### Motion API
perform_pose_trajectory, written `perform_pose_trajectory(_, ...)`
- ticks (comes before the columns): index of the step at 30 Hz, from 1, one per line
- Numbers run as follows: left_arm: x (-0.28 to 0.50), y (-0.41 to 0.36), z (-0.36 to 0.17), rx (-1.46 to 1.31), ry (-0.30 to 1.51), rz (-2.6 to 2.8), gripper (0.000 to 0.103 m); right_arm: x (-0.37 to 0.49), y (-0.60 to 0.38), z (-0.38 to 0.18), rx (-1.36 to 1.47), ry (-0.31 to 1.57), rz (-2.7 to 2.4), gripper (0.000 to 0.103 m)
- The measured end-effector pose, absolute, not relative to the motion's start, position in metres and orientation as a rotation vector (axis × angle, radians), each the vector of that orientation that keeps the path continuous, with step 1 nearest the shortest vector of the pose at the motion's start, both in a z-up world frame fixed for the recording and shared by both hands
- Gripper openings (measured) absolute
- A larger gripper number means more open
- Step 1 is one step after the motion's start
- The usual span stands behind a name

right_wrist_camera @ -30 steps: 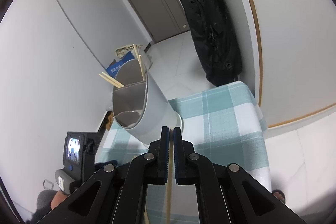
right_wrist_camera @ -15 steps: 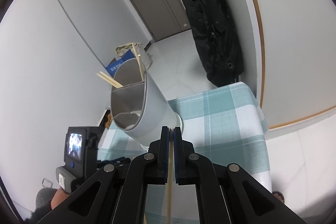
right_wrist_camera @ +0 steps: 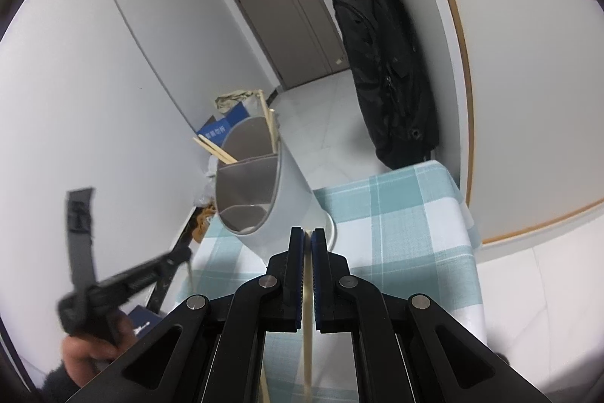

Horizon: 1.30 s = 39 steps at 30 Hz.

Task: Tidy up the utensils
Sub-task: 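Carry both held chopsticks up over the white holder and lower them in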

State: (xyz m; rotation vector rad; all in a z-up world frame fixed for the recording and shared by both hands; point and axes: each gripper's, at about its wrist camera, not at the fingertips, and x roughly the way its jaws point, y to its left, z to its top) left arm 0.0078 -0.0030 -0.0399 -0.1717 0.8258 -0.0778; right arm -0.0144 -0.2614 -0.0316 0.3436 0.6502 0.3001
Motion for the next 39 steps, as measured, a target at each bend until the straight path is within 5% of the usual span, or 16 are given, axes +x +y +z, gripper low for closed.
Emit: perform_pose_trajectory(39, 0.0, -0.041, 0.07, -0.044, 0.68, -0.221, 0.002, -0.021, -0.228, 0.061, 0.244, 0.419, 0.332, 0.003)
